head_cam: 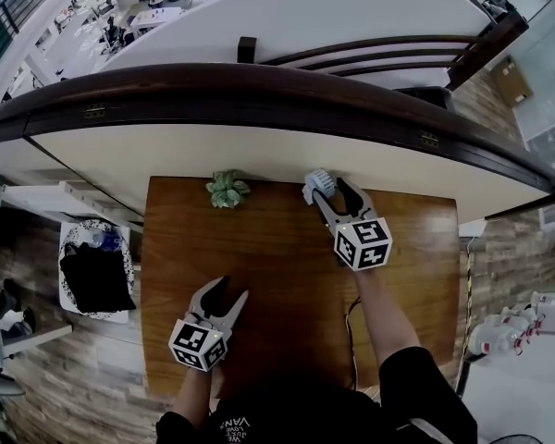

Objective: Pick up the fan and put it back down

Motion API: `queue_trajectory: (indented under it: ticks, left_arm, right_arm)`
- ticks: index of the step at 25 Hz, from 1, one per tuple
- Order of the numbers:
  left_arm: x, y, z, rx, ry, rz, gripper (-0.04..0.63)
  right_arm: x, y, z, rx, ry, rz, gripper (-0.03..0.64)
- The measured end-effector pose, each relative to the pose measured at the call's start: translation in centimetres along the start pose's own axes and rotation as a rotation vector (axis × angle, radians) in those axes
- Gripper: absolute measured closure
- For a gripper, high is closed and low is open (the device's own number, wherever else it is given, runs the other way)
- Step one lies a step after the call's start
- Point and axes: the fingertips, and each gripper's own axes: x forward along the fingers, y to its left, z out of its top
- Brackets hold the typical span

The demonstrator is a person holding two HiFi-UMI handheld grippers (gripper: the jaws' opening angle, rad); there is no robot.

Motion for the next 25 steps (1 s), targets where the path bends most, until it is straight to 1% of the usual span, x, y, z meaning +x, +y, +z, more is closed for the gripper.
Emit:
queue_trajectory:
  ticks: [8,12,16,21,22,25]
  left_arm:
    - [-1.2,-3.2,0.9,0.026,-0.025,-0.006,0.394]
    - [-1.9,-4.9,1.1,0.04,-0.031,-0.005,0.394]
    - [-2.5,-6.7,1.0,0.045,-0.038,-0.005,0.394]
    - [-2.7,-9.4,1.1,0.068,-0.07,0.003,0.402]
    - [-2.8,-10.0,1.2,0.072,-0.076,0.006,0.406]
    - [-3.2,-11.9,1.2,0.085,-0.087,0.026,0.44]
  right_arm:
    - [-5.2,1.2,0.9,0.011,-0.04,0.002,0.397]
    - [-8.5,2.3,0.0,0.023,-0.035,0.013,0.397]
    - [-12.2,3.4,-1.2,0.059,-0.026,0.028,0.397]
    - [-17.0,4.2,-2.3,0.066,-0.041,0.042,0.4]
    - [-17.9,4.4,-2.5,0.065,-0.043,0.044,0.416]
    - [-20.5,4.6,-3.0,0.058,-0.056,0.045,0.507]
